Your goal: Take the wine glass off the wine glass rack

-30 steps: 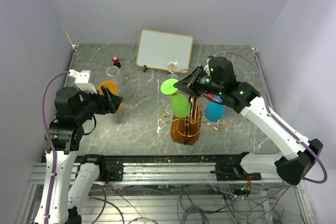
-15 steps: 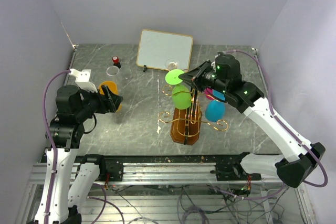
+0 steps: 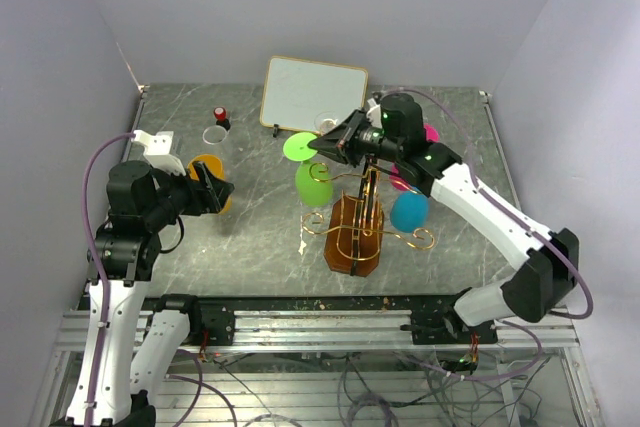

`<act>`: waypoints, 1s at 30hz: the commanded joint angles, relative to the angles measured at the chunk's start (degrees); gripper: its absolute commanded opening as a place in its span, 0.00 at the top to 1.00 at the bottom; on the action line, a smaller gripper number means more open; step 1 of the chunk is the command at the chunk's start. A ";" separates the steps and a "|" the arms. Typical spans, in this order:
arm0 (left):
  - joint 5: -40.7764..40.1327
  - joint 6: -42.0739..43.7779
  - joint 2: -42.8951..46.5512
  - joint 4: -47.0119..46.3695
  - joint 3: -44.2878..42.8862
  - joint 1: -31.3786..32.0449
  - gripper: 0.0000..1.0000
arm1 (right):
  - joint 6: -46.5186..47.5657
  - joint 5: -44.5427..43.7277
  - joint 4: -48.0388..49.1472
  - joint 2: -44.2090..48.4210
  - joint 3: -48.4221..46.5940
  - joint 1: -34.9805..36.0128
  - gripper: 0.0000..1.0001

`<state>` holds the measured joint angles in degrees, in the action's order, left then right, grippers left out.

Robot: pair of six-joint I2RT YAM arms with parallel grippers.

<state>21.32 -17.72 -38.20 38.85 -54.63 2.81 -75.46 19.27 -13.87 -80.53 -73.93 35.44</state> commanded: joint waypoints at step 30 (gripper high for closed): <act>10.40 -9.35 -6.45 -3.73 -0.54 -0.85 0.23 | 18.43 19.49 32.52 25.62 9.49 5.36 1.00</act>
<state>23.66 -19.88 -43.09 38.98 -54.46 2.66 -75.42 50.37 43.33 -59.90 -62.65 40.93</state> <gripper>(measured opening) 0.772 0.023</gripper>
